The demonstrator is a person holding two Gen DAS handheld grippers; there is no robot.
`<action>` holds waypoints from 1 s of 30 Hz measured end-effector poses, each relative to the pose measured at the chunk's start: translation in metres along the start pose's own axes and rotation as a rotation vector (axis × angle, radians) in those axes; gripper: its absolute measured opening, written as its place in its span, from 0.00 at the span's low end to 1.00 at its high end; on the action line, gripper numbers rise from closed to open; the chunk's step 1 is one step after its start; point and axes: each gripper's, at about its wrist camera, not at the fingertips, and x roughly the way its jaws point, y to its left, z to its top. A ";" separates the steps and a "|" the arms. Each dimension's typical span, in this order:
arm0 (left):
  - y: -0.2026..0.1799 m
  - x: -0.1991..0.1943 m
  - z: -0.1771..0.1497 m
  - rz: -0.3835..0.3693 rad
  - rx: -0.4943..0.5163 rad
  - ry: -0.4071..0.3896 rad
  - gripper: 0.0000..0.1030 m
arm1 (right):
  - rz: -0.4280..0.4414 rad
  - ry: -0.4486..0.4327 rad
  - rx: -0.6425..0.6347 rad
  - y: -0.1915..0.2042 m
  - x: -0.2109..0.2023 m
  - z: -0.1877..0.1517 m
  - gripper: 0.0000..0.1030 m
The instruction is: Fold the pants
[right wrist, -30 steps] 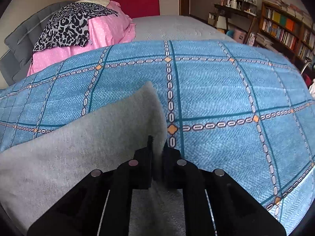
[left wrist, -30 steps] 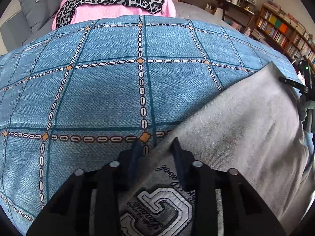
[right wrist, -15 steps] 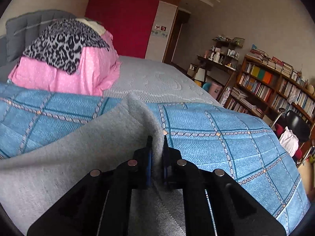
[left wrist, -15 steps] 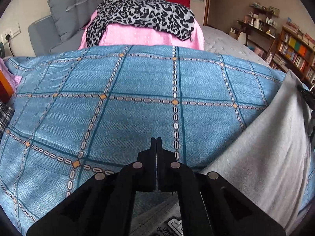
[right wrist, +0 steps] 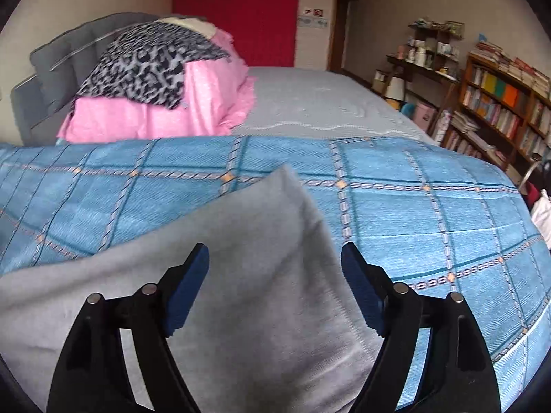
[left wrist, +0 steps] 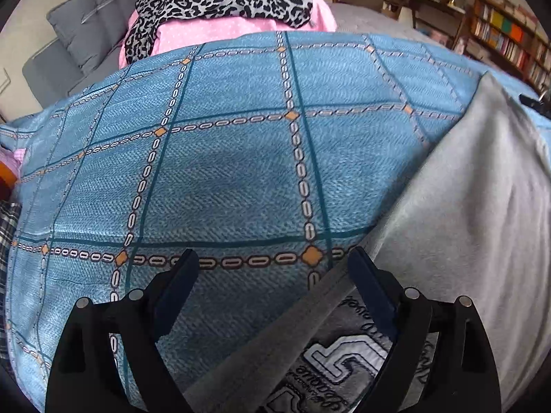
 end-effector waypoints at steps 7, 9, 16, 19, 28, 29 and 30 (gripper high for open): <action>0.032 0.015 0.007 0.327 -0.107 -0.039 0.75 | 0.006 0.183 -0.009 -0.007 0.046 -0.030 0.90; 0.035 0.014 0.007 0.306 -0.116 -0.041 0.73 | 0.009 0.177 0.042 -0.015 0.043 -0.028 0.86; 0.039 -0.046 -0.004 0.121 -0.171 -0.168 0.76 | 0.029 0.080 0.033 0.001 -0.026 -0.032 0.84; 0.028 -0.084 -0.018 0.052 -0.179 -0.213 0.82 | 0.145 0.065 -0.005 0.028 -0.064 -0.040 0.84; -0.037 -0.149 -0.100 -0.079 -0.055 -0.180 0.85 | 0.478 0.171 -0.268 0.175 -0.139 -0.107 0.84; -0.042 -0.151 -0.110 -0.097 -0.054 -0.171 0.85 | 0.472 0.188 -0.301 0.189 -0.141 -0.116 0.84; -0.047 -0.153 -0.119 -0.113 -0.055 -0.166 0.85 | 0.462 0.192 -0.334 0.201 -0.142 -0.123 0.84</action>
